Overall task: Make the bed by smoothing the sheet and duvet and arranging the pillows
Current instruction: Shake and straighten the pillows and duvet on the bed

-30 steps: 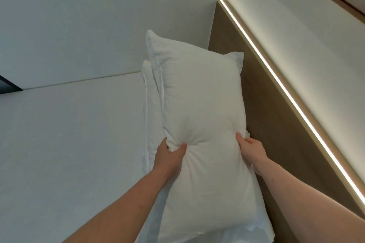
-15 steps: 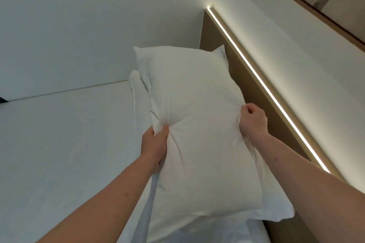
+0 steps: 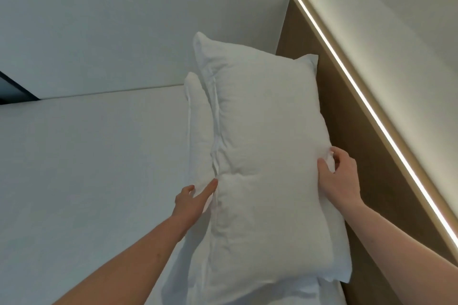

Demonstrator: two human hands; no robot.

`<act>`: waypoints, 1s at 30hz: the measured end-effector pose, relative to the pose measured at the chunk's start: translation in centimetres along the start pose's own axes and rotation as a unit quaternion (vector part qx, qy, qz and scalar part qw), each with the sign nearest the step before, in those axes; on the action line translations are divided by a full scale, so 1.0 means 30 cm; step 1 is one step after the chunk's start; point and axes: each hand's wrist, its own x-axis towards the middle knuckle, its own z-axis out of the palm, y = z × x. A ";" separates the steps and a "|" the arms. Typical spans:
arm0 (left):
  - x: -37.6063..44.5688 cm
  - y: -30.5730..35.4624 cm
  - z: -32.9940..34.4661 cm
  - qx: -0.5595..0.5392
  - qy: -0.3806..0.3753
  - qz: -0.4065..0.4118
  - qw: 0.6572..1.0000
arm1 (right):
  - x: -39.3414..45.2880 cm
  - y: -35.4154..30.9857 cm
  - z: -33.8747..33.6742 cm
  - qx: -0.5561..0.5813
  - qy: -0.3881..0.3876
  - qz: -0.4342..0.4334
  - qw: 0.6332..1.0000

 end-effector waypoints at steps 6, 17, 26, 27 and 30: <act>-0.012 -0.112 0.058 -0.010 -0.085 -0.025 0.996 | -0.138 -0.059 0.106 -0.071 -0.071 -0.069 0.993; 0.023 -0.052 0.344 -0.048 -0.169 -0.001 0.985 | -0.128 -0.116 0.203 -0.186 -0.056 -0.105 0.975; 0.077 -0.172 0.132 0.064 -0.111 0.033 0.991 | -0.159 -0.079 0.226 -0.225 -0.102 -0.131 0.960; 0.086 -0.179 0.126 0.063 -0.145 0.031 0.987 | -0.169 -0.085 0.243 -0.231 -0.109 -0.132 0.958; 0.080 -0.147 0.122 0.065 -0.213 0.025 0.974 | -0.192 -0.107 0.312 -0.246 -0.131 -0.141 0.950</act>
